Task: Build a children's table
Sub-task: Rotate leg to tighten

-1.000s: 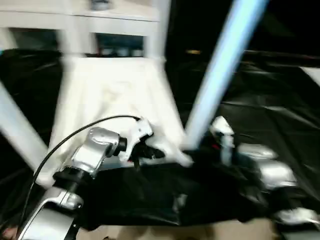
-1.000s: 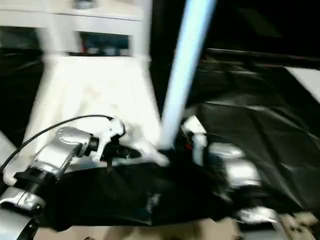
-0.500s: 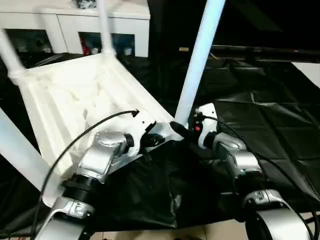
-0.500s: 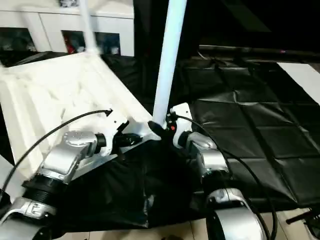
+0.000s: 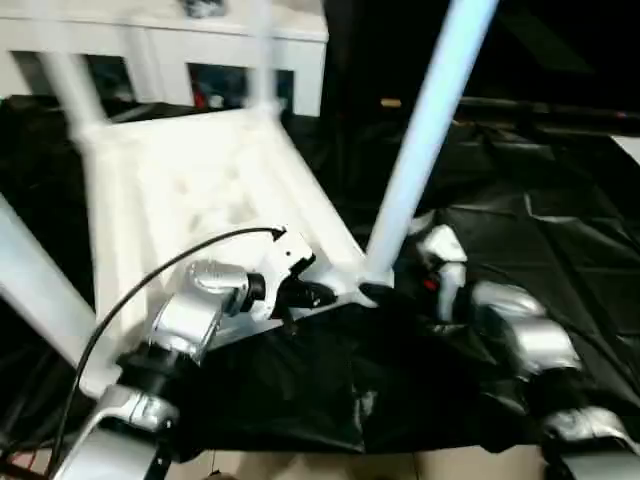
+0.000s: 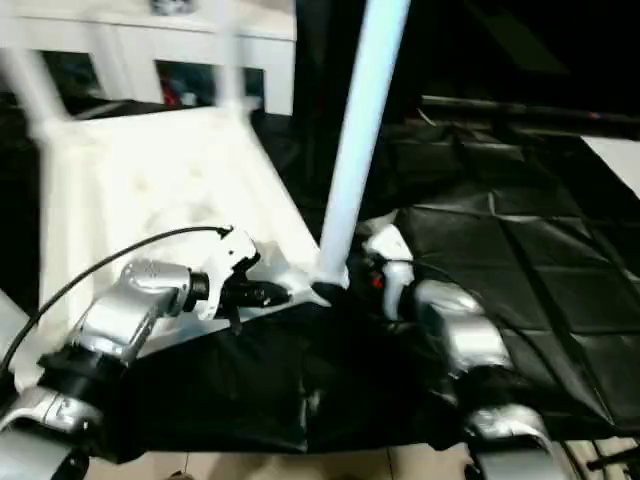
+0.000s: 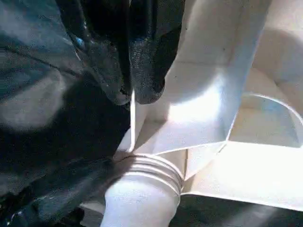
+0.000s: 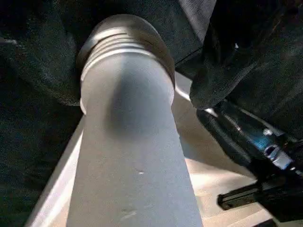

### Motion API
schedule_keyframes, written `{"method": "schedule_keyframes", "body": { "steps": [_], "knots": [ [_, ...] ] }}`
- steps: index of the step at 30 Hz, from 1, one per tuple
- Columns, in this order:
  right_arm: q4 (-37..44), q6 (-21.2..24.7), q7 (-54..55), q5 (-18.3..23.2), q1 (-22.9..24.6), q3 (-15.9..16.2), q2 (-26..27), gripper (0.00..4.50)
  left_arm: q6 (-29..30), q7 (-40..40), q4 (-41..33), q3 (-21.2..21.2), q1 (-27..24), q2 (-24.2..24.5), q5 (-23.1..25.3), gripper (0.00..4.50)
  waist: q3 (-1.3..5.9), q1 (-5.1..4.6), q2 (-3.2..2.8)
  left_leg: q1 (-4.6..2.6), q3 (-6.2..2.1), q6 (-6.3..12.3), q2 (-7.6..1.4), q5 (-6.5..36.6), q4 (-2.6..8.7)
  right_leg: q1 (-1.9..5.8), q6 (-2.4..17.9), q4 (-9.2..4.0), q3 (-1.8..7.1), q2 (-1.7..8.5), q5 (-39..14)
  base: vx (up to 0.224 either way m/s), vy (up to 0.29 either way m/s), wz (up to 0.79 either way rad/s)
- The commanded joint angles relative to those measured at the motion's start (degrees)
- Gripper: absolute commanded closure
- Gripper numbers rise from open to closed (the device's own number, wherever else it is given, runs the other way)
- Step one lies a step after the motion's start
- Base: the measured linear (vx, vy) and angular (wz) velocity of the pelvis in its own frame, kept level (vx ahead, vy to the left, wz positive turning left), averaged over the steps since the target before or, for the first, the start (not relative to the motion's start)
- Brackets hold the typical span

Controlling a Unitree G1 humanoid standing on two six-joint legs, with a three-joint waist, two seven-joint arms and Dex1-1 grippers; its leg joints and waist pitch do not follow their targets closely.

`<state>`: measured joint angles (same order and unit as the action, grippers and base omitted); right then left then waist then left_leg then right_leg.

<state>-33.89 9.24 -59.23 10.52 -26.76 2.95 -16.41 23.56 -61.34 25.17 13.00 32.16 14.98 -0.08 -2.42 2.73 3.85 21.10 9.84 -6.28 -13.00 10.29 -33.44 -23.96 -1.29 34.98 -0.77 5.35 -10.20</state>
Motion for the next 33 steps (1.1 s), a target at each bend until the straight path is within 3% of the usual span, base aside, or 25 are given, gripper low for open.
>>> {"method": "schedule_keyframes", "body": {
  "steps": [1,4,9,10,18,19,23,28,30,33],
  "knots": [
    [6.13,0.30,-11.48,2.93,1.49,6.86,0.30,0.70,-2.46,0.92,2.97,0.09,3.14,-1.32,-0.14,4.50,3.10,-0.08,0.45,-0.38,1.22,3.43,0.52,13.26,3.83,2.58,11.82,-4.40,0.48,0.67,-13.89,0.000,0.000,0.00],
    [8.12,1.76,-14.42,3.85,2.38,7.30,-1.11,0.70,-3.73,-0.58,4.61,0.07,3.94,-0.64,-0.05,4.50,3.22,0.54,0.40,-0.49,1.27,3.94,0.40,12.32,3.72,2.53,11.63,-4.25,0.60,0.73,-12.73,0.000,0.000,0.00],
    [13.02,6.09,-19.04,5.68,3.95,8.30,-3.42,0.70,-7.17,-4.16,8.72,0.52,5.76,1.15,-0.65,4.50,3.29,0.74,0.61,-0.17,1.18,3.94,0.55,11.16,3.73,2.75,11.42,-4.07,0.46,0.85,-12.30,0.000,0.000,0.00],
    [12.65,5.76,-18.67,5.31,3.79,8.31,-3.21,0.70,-7.36,-4.35,8.86,0.55,5.82,1.31,-0.71,4.50,3.28,0.67,0.85,-0.12,1.17,3.81,0.50,11.17,3.74,2.75,11.44,-4.08,0.45,0.87,-12.42,0.000,0.000,0.00],
    [9.95,3.56,-14.38,3.02,2.66,7.83,-1.69,0.70,-8.01,-6.60,7.72,1.42,4.72,1.67,-1.10,4.50,3.29,0.50,0.61,-0.04,1.15,3.37,0.46,10.85,3.72,2.76,11.91,-3.93,0.42,0.95,-11.80,0.000,0.000,0.00],
    [9.63,3.36,-13.20,2.62,2.48,7.47,-1.16,0.85,-8.27,-6.82,7.85,1.47,4.75,1.70,-1.17,4.50,3.31,0.54,0.39,-0.12,1.15,3.34,0.47,10.91,3.73,2.72,12.01,-3.91,0.43,0.96,-11.71,0.000,0.000,0.00],
    [7.95,1.70,-10.03,1.53,1.84,6.61,0.48,1.08,-9.15,-6.84,7.96,1.63,4.62,1.95,-1.09,4.50,3.23,0.29,0.47,-0.02,1.06,2.57,0.50,12.00,3.92,2.70,11.58,-4.06,0.39,0.96,-13.53,0.000,0.000,0.00],
    [7.15,0.77,-7.77,1.31,0.93,5.67,1.33,1.17,-8.80,-7.49,6.18,1.71,3.23,2.68,-1.32,4.50,3.25,0.26,0.25,-0.20,1.03,2.24,0.40,12.48,3.99,2.63,11.65,-4.00,0.44,0.92,-13.09,0.000,0.000,0.00],
    [6.80,1.66,-7.55,2.25,0.21,4.52,1.61,0.81,-8.72,-7.82,5.70,1.81,2.96,2.88,-1.41,4.50,3.31,-0.05,0.19,-0.16,1.03,2.30,0.41,12.25,3.96,2.69,12.16,-3.87,0.42,0.85,-11.77,0.000,0.000,0.00],
    [7.18,3.14,-8.22,3.72,-0.52,3.38,1.58,0.68,-8.69,-8.03,5.24,1.82,2.73,3.04,-1.57,4.50,3.38,-0.25,0.12,-0.20,1.05,2.72,0.39,11.79,3.89,2.73,12.81,-3.74,0.45,0.83,-10.21,0.000,0.000,0.00]
  ]
}}
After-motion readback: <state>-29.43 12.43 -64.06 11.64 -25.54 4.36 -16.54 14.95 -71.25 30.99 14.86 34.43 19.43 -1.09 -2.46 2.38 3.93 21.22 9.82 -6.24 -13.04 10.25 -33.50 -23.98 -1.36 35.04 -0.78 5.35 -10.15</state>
